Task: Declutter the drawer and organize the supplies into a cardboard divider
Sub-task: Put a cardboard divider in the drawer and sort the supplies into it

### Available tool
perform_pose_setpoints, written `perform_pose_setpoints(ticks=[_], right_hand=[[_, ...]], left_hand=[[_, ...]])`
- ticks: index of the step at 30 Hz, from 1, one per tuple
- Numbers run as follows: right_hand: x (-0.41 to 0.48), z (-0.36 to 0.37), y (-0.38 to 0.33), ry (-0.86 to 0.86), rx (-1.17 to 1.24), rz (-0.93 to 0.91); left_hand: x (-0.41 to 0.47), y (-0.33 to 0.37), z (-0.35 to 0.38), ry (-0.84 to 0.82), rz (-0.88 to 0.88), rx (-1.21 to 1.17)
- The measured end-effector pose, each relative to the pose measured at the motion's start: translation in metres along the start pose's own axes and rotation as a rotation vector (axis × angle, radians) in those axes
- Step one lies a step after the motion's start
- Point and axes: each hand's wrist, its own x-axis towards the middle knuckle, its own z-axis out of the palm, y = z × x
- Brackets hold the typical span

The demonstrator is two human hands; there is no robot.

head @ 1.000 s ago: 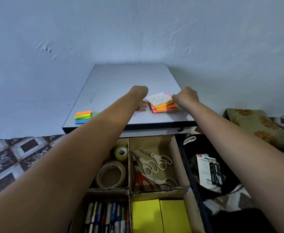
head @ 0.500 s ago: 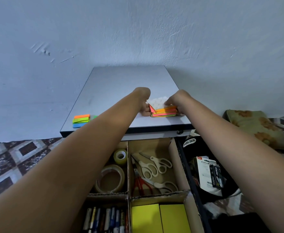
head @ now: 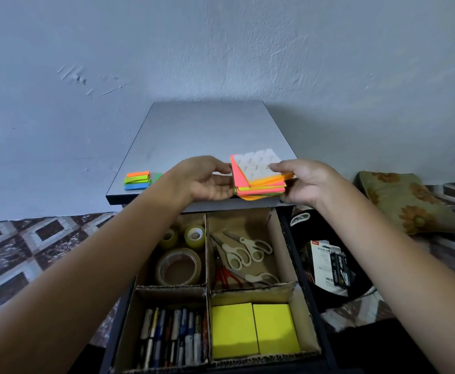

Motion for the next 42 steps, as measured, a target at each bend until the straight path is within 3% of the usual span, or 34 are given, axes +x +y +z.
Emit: perform_pose_setpoints(ticks=[8,14,20,25,33,38,42], right_hand=[[-0.036,-0.024,0.077,-0.003,-0.096,0.111],[-0.051,-0.042,0.119,0.090,-0.090,0.105],[-0.061,-0.073,0.130,0.169,0.012,0.051],[-0.069,-0.088,0.137,0.187,0.086,0.084],[-0.070,-0.093,0.145,0.180,0.139,0.144],[-0.073,-0.092,0.147,0.172,0.152,0.137],[-0.074,-0.094,0.151,0.178,0.148,0.123]], left_hand=[[-0.032,-0.071,-0.008,0.130,0.090,0.216],[-0.045,-0.114,-0.016,0.163,0.103,0.170],[-0.053,-0.141,-0.023,0.237,0.079,0.247],[-0.051,-0.171,-0.013,0.206,0.009,0.372],[-0.025,-0.217,0.007,0.211,-0.096,0.357],[-0.015,-0.235,0.011,0.256,-0.109,0.567],[-0.024,-0.228,0.011,0.210,-0.143,0.424]])
